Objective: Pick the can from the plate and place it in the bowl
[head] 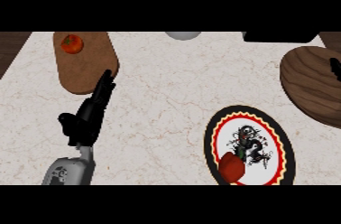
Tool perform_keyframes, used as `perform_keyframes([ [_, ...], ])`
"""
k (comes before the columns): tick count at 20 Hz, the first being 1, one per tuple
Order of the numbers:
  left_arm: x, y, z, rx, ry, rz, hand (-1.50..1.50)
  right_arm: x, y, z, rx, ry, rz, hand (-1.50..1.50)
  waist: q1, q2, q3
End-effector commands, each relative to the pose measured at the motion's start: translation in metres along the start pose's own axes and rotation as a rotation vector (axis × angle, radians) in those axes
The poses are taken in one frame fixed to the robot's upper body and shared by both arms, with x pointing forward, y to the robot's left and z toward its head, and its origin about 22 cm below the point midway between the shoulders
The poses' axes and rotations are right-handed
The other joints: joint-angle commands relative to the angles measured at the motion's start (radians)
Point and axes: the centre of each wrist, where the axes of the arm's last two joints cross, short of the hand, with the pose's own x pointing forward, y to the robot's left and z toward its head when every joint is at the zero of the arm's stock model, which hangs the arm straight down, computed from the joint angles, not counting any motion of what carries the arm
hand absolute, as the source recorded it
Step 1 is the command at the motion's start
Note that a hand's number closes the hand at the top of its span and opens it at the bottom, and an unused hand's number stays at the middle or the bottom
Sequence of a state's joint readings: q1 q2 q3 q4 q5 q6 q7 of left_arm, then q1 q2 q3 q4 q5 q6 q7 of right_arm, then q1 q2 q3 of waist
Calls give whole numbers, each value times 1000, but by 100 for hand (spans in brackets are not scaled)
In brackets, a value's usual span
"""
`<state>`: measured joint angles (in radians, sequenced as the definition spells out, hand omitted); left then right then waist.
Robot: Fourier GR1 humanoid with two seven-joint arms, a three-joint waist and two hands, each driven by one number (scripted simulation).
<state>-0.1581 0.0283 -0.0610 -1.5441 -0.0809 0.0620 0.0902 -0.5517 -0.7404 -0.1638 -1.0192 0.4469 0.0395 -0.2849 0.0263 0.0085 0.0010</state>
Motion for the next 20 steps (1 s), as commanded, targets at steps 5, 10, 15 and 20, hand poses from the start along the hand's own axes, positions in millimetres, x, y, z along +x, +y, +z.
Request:
perform_keyframes([
  [5,-3,2,-3,-12,-3,-1,0,-49,19,-6,134,117,-116,150,12,7,1],
  [10,3,9,-13,-9,-8,-1,0,-76,32,16,266,96,-212,-150,18,11,3],
  [15,3,6,-3,-21,-10,-6,0,-72,34,5,218,-7,-377,-150,16,6,3],
  [20,15,7,-7,3,-18,1,0,-78,11,6,11,-57,-490,-150,-2,-1,2],
])
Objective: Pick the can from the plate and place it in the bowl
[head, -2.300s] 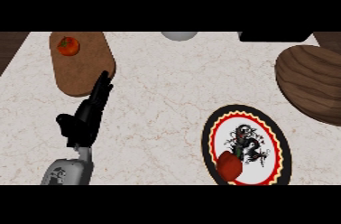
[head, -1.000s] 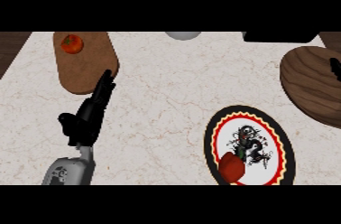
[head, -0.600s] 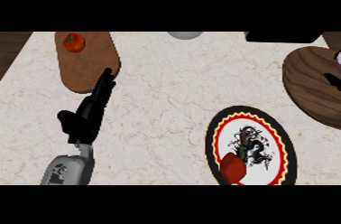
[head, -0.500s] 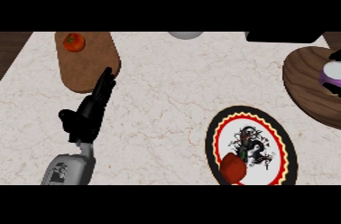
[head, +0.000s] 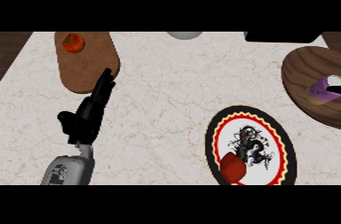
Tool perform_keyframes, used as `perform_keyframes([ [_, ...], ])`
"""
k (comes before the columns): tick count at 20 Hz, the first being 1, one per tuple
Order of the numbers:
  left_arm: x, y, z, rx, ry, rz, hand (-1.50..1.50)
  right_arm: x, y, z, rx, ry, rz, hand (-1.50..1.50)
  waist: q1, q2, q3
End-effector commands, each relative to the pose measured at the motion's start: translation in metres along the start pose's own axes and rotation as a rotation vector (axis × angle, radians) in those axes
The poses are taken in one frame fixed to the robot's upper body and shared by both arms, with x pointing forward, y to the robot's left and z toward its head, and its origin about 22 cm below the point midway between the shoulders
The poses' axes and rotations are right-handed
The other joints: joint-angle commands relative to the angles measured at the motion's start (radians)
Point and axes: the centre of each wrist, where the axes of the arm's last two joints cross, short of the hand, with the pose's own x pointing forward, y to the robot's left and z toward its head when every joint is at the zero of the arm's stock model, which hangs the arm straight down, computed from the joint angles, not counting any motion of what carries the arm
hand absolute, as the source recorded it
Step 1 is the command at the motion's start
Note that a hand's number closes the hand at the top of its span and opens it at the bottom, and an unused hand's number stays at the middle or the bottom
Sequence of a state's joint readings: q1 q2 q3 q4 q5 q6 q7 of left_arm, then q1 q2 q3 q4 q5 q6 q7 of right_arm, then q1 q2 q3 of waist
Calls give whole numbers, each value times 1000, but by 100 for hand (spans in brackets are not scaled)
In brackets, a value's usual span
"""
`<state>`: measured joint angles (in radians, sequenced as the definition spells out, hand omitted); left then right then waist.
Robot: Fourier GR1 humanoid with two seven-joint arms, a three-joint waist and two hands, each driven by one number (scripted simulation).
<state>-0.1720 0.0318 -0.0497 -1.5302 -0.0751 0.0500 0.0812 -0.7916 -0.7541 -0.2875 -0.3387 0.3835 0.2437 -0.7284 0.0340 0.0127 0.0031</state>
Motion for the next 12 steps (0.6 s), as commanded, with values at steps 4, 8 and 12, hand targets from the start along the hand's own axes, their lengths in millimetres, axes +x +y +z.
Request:
perform_keyframes([
  [4,-9,19,3,-8,-10,-5,0,8,-29,-2,-139,-33,-184,-150,0,0,-1],
  [8,-1,14,-3,6,-7,-8,0,-3,-53,26,-106,11,-252,-150,-8,-1,-1],
  [12,3,-1,4,4,18,12,0,-6,-76,46,-100,22,-364,-150,-4,-1,0],
])
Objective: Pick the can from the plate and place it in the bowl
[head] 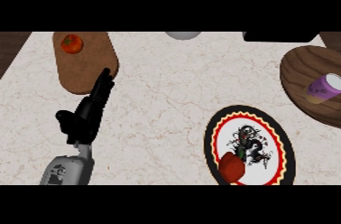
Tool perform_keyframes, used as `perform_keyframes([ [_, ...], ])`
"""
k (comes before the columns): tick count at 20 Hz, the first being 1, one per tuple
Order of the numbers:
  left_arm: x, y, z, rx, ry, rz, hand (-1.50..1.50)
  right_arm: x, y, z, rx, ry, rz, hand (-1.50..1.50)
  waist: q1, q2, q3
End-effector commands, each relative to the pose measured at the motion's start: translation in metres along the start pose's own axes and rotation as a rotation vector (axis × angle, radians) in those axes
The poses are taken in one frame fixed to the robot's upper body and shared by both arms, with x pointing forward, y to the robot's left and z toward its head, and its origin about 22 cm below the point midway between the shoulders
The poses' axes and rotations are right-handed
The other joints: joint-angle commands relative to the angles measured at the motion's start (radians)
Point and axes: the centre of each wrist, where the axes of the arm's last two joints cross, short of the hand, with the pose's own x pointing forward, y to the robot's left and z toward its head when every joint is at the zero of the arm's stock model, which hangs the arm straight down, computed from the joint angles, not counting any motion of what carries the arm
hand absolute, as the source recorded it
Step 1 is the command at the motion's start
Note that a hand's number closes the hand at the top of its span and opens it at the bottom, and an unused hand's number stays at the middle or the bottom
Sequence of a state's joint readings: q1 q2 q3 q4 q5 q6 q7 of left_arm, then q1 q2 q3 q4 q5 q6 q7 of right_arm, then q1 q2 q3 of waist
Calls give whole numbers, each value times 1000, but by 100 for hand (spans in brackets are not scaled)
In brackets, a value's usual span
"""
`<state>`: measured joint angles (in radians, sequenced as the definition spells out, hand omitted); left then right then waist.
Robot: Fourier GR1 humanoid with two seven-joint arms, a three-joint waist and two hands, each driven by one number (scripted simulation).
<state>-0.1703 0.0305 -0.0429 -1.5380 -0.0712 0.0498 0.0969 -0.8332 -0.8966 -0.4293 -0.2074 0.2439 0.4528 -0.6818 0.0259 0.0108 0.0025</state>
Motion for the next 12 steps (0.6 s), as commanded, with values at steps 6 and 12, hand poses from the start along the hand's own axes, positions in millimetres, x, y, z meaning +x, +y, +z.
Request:
perform_keyframes([
  [6,7,-11,-1,8,-21,7,0,-19,-35,53,73,-2,-164,-150,-4,2,3],
  [12,-3,6,7,-1,-4,2,0,-15,-45,60,119,-18,-172,-150,0,2,3],
])
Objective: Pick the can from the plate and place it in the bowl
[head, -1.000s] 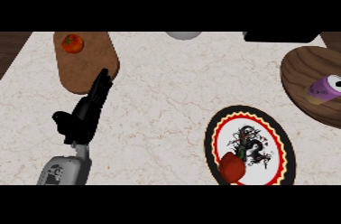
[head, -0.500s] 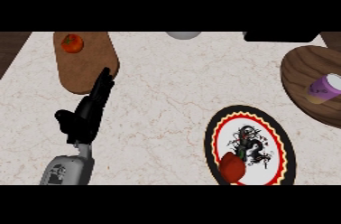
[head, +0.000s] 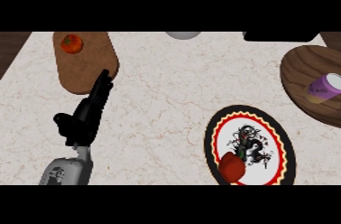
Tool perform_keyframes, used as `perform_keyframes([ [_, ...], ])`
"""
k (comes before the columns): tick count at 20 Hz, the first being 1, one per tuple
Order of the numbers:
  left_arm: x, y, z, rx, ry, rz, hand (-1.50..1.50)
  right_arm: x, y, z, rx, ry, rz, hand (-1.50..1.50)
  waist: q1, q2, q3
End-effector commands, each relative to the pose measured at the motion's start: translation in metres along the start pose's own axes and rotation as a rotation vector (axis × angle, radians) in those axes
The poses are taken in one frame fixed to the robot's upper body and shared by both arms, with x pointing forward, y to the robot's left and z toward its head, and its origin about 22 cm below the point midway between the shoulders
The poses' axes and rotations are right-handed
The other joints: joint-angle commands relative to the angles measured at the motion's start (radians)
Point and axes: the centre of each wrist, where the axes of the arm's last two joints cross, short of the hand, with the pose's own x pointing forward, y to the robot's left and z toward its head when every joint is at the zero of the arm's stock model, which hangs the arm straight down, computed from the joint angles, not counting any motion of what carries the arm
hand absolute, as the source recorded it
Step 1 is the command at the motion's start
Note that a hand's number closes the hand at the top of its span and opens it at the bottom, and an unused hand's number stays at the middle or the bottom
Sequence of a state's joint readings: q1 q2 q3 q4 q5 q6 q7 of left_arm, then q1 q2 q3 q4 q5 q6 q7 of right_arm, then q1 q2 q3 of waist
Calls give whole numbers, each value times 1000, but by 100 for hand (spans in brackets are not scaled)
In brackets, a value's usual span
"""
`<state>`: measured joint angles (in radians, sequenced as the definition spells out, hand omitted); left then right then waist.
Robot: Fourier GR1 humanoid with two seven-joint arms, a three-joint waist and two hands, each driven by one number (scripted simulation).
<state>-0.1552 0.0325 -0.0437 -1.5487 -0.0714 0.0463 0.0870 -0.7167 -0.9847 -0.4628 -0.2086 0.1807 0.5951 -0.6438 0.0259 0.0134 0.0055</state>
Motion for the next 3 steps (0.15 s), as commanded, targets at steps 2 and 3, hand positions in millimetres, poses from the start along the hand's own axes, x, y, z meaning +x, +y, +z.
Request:
perform_keyframes([
  [2,-2,-2,7,-1,5,9,0,-14,-6,21,130,-101,-105,-150,-3,-3,1],
  [3,2,-6,5,2,-10,-5,0,-18,1,18,124,-98,-111,-150,1,-1,1],
])
